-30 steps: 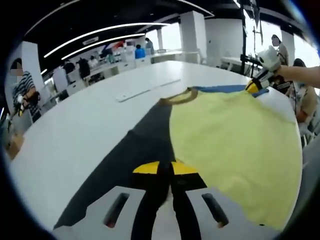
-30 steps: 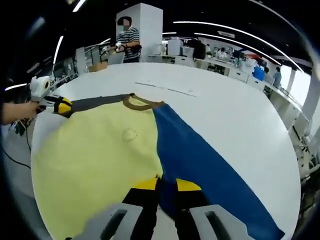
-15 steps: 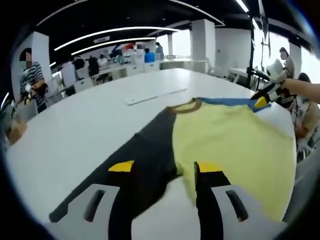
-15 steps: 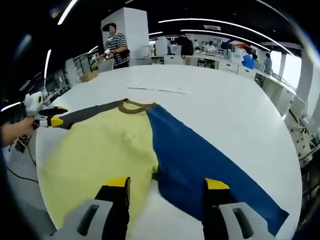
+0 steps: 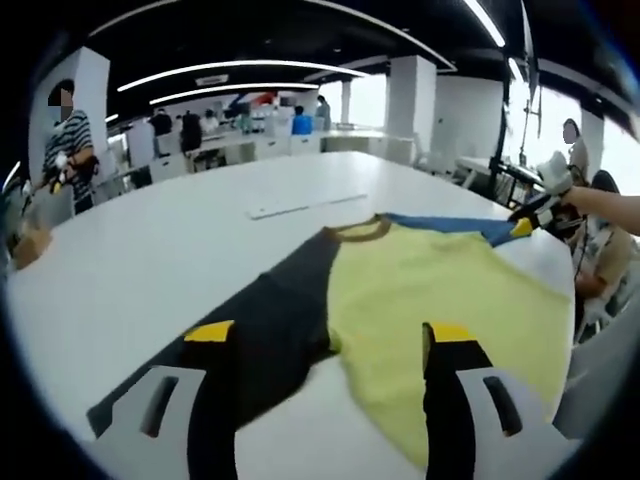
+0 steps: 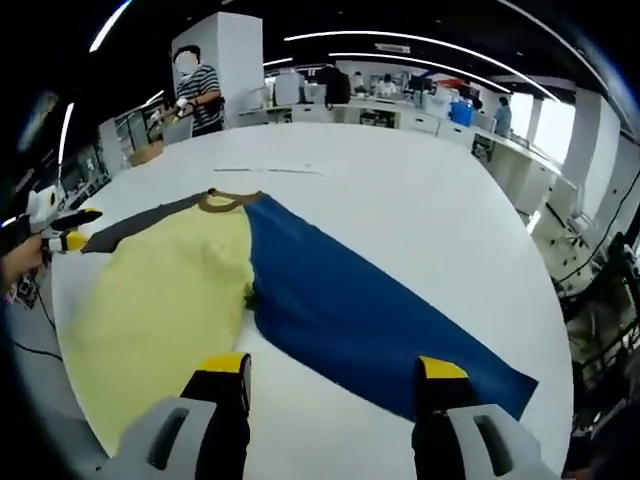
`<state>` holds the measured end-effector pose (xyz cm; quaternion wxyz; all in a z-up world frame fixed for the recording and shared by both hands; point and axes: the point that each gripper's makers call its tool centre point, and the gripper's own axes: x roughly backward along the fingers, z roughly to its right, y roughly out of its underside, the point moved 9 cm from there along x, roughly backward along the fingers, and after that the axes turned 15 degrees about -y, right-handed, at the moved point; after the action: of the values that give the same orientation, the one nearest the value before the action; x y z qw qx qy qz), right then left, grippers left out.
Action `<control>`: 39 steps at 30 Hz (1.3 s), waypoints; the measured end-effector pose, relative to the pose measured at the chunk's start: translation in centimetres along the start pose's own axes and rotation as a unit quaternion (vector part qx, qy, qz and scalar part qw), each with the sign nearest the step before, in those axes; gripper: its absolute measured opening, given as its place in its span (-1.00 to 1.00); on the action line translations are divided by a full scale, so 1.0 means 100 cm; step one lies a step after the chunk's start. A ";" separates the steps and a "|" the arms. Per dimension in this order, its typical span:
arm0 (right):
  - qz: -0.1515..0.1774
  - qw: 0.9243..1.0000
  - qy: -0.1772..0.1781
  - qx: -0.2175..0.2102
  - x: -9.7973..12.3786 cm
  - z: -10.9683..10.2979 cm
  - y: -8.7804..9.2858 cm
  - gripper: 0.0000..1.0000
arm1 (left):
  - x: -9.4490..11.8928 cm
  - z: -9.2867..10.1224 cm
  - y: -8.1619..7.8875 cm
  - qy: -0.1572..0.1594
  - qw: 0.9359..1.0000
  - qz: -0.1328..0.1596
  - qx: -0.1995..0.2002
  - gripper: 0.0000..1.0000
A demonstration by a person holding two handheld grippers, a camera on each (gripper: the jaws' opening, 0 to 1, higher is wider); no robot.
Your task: Fold the garment on the visible template until the final outline fits inside the template.
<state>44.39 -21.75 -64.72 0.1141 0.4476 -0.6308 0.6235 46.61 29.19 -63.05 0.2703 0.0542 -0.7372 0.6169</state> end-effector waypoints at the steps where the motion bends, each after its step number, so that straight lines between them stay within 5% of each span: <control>1: 0.002 1.000 0.003 -0.005 0.002 0.003 0.002 0.27 | 0.002 0.000 0.000 0.002 1.000 0.001 -0.002 0.53; 12: 0.034 0.996 0.076 -0.046 0.031 0.039 0.027 0.08 | 0.024 0.009 -0.006 0.025 0.999 0.022 0.037 0.80; 17: 0.040 0.992 0.102 -0.059 0.042 0.050 0.038 0.02 | 0.032 0.014 -0.005 0.031 0.999 0.028 0.017 0.98; 31: 0.077 0.978 0.144 -0.126 0.058 0.079 0.060 -0.20 | 0.047 0.020 -0.003 0.032 0.999 0.039 0.001 0.98; 39: 0.067 0.969 0.160 -0.174 0.054 0.082 0.070 -0.39 | 0.055 0.018 0.002 0.024 0.999 0.033 0.010 0.98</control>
<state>39.75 -32.55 -67.36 0.2475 0.2716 -0.7315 0.5743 41.22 28.92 -60.85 0.2671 0.0174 -0.7255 0.6340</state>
